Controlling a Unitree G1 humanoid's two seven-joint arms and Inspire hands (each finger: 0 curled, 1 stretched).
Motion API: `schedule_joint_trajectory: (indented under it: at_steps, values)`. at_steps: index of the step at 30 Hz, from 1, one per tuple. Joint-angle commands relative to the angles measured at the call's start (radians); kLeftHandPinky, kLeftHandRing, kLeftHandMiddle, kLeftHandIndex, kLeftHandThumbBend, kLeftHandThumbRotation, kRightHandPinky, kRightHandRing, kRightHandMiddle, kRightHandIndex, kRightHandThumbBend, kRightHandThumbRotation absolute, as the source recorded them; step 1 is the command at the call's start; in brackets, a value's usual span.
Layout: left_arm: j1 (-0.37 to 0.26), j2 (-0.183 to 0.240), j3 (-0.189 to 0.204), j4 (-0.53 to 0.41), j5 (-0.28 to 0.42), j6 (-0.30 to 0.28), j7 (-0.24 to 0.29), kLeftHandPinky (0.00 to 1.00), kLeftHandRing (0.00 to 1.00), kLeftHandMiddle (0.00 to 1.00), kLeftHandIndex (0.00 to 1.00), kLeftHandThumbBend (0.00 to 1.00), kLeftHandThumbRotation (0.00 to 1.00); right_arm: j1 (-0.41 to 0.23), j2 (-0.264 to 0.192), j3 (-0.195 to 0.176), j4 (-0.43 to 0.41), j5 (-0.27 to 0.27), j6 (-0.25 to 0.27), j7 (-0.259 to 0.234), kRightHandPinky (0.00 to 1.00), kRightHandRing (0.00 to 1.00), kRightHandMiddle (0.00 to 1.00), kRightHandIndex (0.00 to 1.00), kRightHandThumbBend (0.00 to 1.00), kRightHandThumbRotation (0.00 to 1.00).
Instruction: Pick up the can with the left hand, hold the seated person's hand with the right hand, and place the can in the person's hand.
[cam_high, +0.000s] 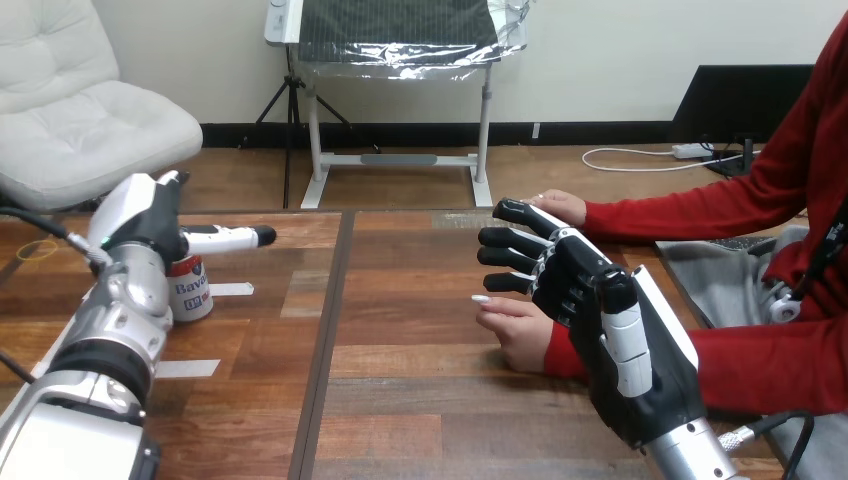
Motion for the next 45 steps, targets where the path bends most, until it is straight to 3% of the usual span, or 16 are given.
schedule_joint_trajectory:
  at_steps: [1, 24, 45]
  values:
    - [-0.086, -0.003, -0.023, 0.004, 0.029, 0.009, -0.001, 0.99, 1.00, 1.00, 0.97, 0.95, 0.48, -0.048, 0.010, -0.003, -0.023, 0.002, -0.023, -0.008, 0.74, 0.80, 0.81, 0.85, 0.88, 1.00]
    - [-0.088, -0.004, -0.092, 0.009, 0.123, 0.065, 0.011, 1.00, 1.00, 1.00, 0.97, 0.97, 0.54, -0.044, 0.007, -0.005, -0.026, 0.009, -0.019, -0.005, 0.76, 0.80, 0.81, 0.85, 0.89, 1.00]
    - [-0.088, 0.001, -0.130, 0.013, 0.166, 0.104, -0.001, 0.98, 0.98, 0.98, 0.95, 0.96, 0.53, -0.046, 0.005, -0.005, -0.027, 0.012, -0.017, -0.001, 0.76, 0.80, 0.81, 0.85, 0.90, 1.00]
